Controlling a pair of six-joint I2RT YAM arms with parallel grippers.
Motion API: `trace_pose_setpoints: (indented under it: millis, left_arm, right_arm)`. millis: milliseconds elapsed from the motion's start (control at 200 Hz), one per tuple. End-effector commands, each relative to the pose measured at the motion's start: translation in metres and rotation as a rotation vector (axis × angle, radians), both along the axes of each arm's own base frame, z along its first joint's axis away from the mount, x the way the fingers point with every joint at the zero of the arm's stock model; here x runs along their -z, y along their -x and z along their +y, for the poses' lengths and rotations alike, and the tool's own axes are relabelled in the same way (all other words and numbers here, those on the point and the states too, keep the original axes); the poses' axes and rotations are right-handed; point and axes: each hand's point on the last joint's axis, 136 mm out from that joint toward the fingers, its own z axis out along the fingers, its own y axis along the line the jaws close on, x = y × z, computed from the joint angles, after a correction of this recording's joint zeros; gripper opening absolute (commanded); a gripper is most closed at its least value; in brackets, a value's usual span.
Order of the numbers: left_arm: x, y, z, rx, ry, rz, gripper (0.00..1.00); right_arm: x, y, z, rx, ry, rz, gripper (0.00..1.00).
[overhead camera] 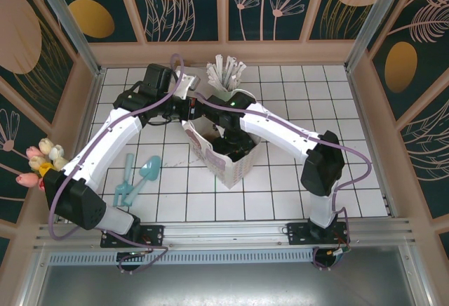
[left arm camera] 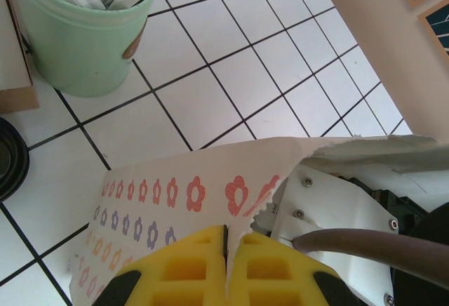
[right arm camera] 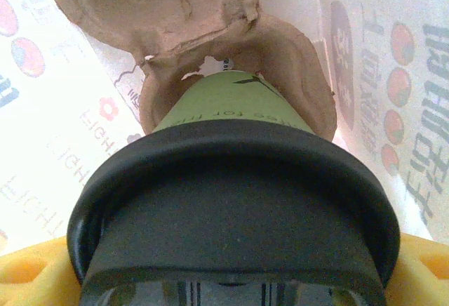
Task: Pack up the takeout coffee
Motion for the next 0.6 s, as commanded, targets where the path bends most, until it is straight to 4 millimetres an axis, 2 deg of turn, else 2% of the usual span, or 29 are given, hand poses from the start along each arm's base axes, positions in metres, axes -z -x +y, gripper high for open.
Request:
trace_pose_setpoints:
  millis: [0,330,595]
  left_arm:
    - [-0.012,0.004,0.001,-0.003,0.017,-0.022,0.0]
    - [-0.012,-0.001,0.0,-0.011,0.013,-0.027,0.0]
    - [-0.02,0.001,0.0,-0.003,0.026,-0.049,0.0]
  right_arm:
    - [-0.002,0.004,-0.004,0.019,0.022,0.007,0.45]
    - [-0.001,0.009,-0.005,0.025,0.017,0.027,0.45]
    - [0.002,0.003,-0.008,0.058,0.042,0.007,0.45]
